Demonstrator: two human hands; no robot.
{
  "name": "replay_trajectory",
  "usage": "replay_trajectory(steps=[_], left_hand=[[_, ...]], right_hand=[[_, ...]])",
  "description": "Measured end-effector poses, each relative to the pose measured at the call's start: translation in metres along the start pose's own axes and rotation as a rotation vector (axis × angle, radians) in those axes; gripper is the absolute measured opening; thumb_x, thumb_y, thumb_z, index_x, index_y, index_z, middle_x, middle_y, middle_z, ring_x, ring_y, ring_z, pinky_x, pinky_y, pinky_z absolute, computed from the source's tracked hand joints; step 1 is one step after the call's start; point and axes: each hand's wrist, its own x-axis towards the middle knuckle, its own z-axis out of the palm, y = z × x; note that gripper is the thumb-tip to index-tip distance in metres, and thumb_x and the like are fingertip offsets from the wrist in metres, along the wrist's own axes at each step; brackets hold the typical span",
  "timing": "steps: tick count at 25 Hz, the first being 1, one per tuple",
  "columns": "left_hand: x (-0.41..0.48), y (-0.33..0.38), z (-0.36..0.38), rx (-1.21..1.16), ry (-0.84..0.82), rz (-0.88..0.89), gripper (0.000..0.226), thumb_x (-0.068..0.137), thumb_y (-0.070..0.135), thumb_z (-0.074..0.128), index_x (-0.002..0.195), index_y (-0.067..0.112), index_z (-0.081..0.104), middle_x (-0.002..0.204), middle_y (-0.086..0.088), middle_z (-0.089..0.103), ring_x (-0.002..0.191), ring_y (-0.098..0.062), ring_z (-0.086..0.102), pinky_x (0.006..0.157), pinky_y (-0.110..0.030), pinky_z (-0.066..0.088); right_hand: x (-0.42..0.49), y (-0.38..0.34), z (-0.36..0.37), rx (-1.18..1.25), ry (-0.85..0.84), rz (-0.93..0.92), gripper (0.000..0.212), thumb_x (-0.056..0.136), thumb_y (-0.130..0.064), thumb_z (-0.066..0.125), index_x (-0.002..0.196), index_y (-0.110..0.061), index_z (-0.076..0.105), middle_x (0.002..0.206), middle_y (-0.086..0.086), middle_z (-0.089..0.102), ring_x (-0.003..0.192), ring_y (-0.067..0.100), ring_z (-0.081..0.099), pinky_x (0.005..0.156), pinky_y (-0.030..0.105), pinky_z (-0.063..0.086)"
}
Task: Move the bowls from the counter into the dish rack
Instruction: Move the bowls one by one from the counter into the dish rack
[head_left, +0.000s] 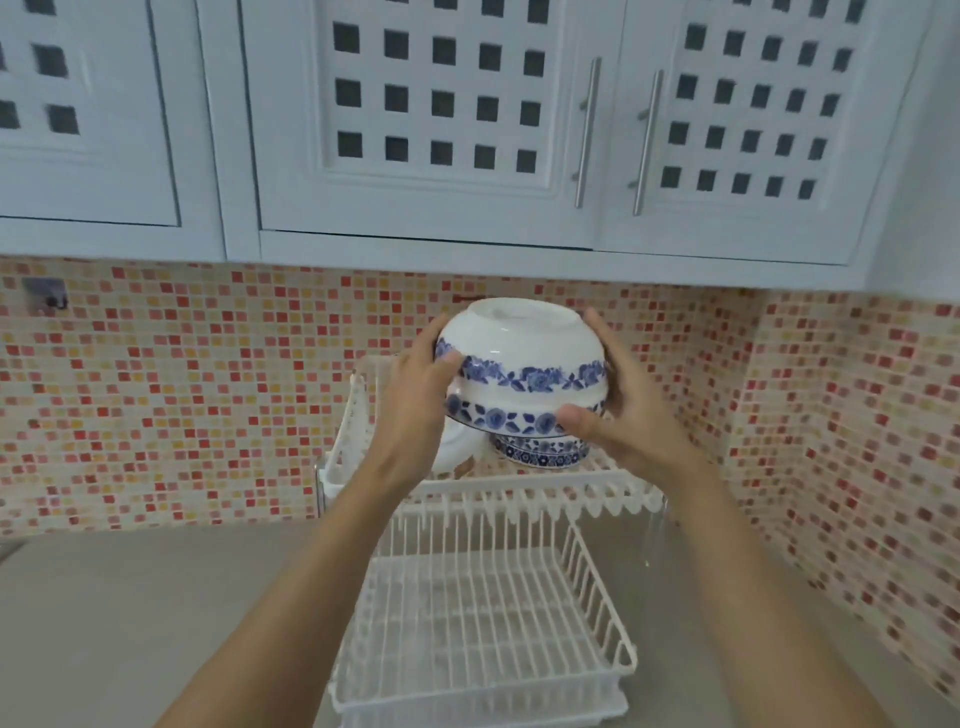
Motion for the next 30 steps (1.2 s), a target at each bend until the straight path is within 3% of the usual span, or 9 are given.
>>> replay_trajectory(steps=[3, 5, 7, 11, 15, 18, 22, 25, 30], left_hand=[[0.023, -0.018, 0.036, 0.082, -0.018, -0.036, 0.084, 0.071, 0.089, 0.029, 0.139, 0.042, 0.043, 0.145, -0.001, 0.046, 0.142, -0.027, 0.031, 0.110, -0.057, 0.033], [0.037, -0.033, 0.055, 0.074, -0.015, -0.102, 0.087, 0.063, 0.095, 0.028, 0.134, 0.047, 0.046, 0.144, 0.003, 0.047, 0.142, -0.027, 0.030, 0.111, -0.059, 0.029], [0.046, -0.039, 0.068, 0.072, 0.005, -0.158, 0.090, 0.059, 0.097, 0.026, 0.132, 0.048, 0.046, 0.143, 0.004, 0.048, 0.142, -0.025, 0.031, 0.111, -0.058, 0.029], [0.052, -0.047, 0.096, 0.112, 0.034, -0.196, 0.088, 0.068, 0.084, 0.027, 0.137, 0.030, 0.042, 0.138, 0.001, 0.049, 0.131, -0.023, 0.045, 0.109, -0.052, 0.037], [0.049, -0.062, 0.112, 0.225, 0.009, -0.188, 0.089, 0.075, 0.083, 0.023, 0.141, 0.025, 0.039, 0.141, 0.003, 0.046, 0.131, -0.019, 0.044, 0.110, -0.049, 0.036], [0.052, -0.073, 0.116, 0.281, -0.019, -0.194, 0.072, 0.088, 0.070, 0.020, 0.141, 0.025, 0.039, 0.138, 0.011, 0.043, 0.126, -0.011, 0.040, 0.107, -0.034, 0.030], [0.052, -0.074, 0.117, 0.348, -0.049, -0.201, 0.058, 0.097, 0.058, 0.019, 0.141, 0.025, 0.039, 0.124, 0.016, 0.040, 0.117, -0.007, 0.039, 0.095, -0.027, 0.028], [0.053, -0.083, 0.115, 0.378, -0.072, -0.252, 0.069, 0.093, 0.065, 0.019, 0.145, 0.022, 0.033, 0.133, 0.011, 0.040, 0.124, -0.010, 0.038, 0.105, -0.032, 0.031], [0.055, -0.093, 0.113, 0.418, -0.085, -0.268, 0.084, 0.083, 0.076, 0.021, 0.146, 0.022, 0.032, 0.144, 0.004, 0.041, 0.130, -0.016, 0.042, 0.111, -0.041, 0.034]], right_hand=[[0.008, 0.027, -0.036, -0.090, -0.006, -0.027, 0.114, 0.048, -0.067, 0.081, 0.144, -0.048, 0.023, 0.153, -0.011, 0.031, 0.139, 0.009, 0.037, 0.111, 0.047, 0.039], [0.015, 0.042, -0.054, -0.170, -0.014, -0.037, 0.109, 0.048, -0.064, 0.083, 0.138, -0.057, 0.022, 0.153, -0.011, 0.029, 0.141, 0.011, 0.034, 0.113, 0.048, 0.036], [0.020, 0.053, -0.064, -0.238, -0.023, -0.026, 0.113, 0.048, -0.057, 0.086, 0.141, -0.052, 0.020, 0.153, -0.012, 0.028, 0.139, 0.009, 0.033, 0.116, 0.044, 0.031], [0.027, 0.077, -0.082, -0.380, -0.083, 0.010, 0.120, 0.051, -0.047, 0.088, 0.146, -0.044, 0.017, 0.153, -0.013, 0.026, 0.133, 0.001, 0.027, 0.113, 0.033, 0.021], [0.036, 0.104, -0.079, -0.397, -0.203, 0.118, 0.134, 0.044, -0.058, 0.088, 0.149, -0.043, 0.006, 0.158, -0.015, 0.016, 0.145, 0.011, 0.020, 0.118, 0.050, 0.024], [0.040, 0.115, -0.076, -0.444, -0.251, 0.145, 0.136, 0.047, -0.051, 0.090, 0.150, -0.040, 0.002, 0.156, -0.020, 0.007, 0.141, 0.007, 0.018, 0.116, 0.049, 0.026], [0.043, 0.125, -0.069, -0.528, -0.266, 0.174, 0.138, 0.045, -0.044, 0.090, 0.144, -0.052, -0.005, 0.154, -0.015, 0.004, 0.141, 0.023, 0.026, 0.108, 0.054, 0.037], [0.044, 0.132, -0.066, -0.676, -0.307, 0.158, 0.137, 0.052, -0.044, 0.087, 0.147, -0.046, -0.013, 0.156, -0.011, 0.001, 0.141, 0.026, 0.029, 0.103, 0.048, 0.042], [0.044, 0.135, -0.064, -0.762, -0.311, 0.071, 0.128, 0.057, -0.044, 0.085, 0.148, -0.042, -0.005, 0.150, -0.002, 0.021, 0.127, 0.024, 0.045, 0.081, 0.033, 0.044]])
